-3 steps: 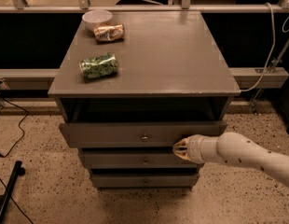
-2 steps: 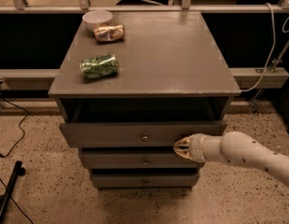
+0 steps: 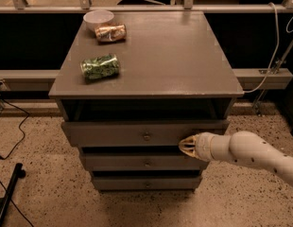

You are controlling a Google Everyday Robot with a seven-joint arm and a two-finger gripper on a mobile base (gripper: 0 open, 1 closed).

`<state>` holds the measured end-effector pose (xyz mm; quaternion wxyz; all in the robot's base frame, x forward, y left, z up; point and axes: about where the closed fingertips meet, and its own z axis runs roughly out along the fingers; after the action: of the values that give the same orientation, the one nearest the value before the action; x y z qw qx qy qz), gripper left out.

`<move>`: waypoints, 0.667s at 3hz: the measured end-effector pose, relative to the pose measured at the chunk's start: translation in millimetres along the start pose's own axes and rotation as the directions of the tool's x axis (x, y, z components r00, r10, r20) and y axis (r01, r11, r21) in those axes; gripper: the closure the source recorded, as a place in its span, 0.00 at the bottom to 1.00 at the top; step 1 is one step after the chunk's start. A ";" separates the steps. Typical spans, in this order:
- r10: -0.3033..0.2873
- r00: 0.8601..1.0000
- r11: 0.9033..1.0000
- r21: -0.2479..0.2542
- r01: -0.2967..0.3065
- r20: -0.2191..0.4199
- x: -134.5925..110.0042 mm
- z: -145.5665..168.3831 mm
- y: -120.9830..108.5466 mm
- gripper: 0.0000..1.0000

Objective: Close top drawer

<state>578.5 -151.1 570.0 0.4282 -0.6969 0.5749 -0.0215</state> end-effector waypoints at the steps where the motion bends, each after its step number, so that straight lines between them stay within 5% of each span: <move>1: -0.008 1.000 1.000 0.011 0.008 0.020 3.4 4.0 -9.2 1.00; 2: -0.007 0.999 1.000 0.015 0.007 0.036 6.0 7.3 -12.1 1.00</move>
Offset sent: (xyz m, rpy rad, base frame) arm 0.0245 -0.0063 -0.0005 0.0509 -0.0261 0.0255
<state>593.8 -152.1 570.2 0.4437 -0.6960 0.5644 -0.0147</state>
